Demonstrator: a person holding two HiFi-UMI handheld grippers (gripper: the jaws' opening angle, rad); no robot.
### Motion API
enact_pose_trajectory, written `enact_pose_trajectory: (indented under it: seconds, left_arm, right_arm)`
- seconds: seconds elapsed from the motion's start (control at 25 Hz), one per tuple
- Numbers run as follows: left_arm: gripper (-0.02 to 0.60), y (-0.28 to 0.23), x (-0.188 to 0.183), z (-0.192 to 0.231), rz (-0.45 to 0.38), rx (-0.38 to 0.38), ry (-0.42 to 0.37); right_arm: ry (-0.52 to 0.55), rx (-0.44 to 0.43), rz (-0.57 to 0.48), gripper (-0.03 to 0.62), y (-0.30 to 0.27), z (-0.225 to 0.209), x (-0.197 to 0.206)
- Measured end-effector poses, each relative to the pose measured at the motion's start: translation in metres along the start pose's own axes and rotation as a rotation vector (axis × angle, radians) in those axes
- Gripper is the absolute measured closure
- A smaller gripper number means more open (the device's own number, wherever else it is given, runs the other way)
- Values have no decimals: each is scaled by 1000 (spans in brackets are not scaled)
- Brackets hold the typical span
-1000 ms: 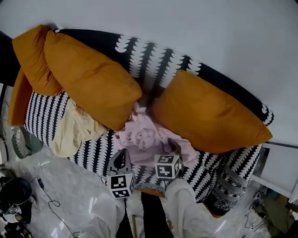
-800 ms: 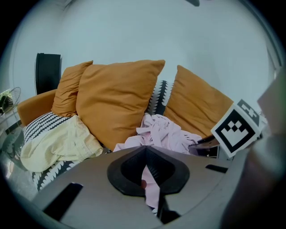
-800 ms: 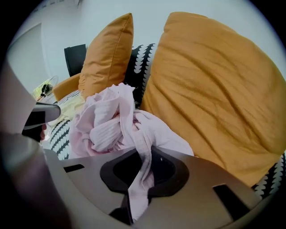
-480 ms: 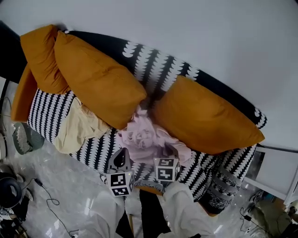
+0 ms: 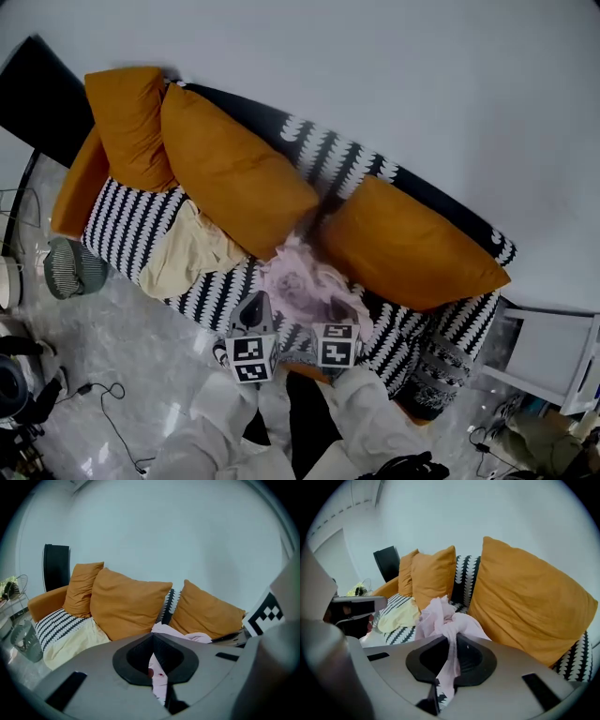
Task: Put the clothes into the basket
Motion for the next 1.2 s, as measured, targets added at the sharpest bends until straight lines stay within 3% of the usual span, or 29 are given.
enact_pose_trajectory:
  seconds: [0.24,0.64,0.96,1.2]
  left_arm:
    - [575,46,-28,14,-55,-48,31]
    - [575,149,-48,46,-144,-171,101]
    - [575,232,-58,102,-251,-275,142]
    - [575,306,-64,169,-304,-352,158]
  right_arm:
    - [34,-51,-68,545,55,24,-33]
    - [140,-147,-182,545,122,100,-87]
    - [233,-263,-265,545,158,211,-140]
    - [287,-337,-297,545,181,313,-164]
Point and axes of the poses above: the fingertips, and each gripper's own axes: y backward along the fingers, z to its left, x out of its underside, the point moved 9 cm from there along y, backward along the fingers, and after that the axes turned 14 degrees about x, right-handed, at the moved point
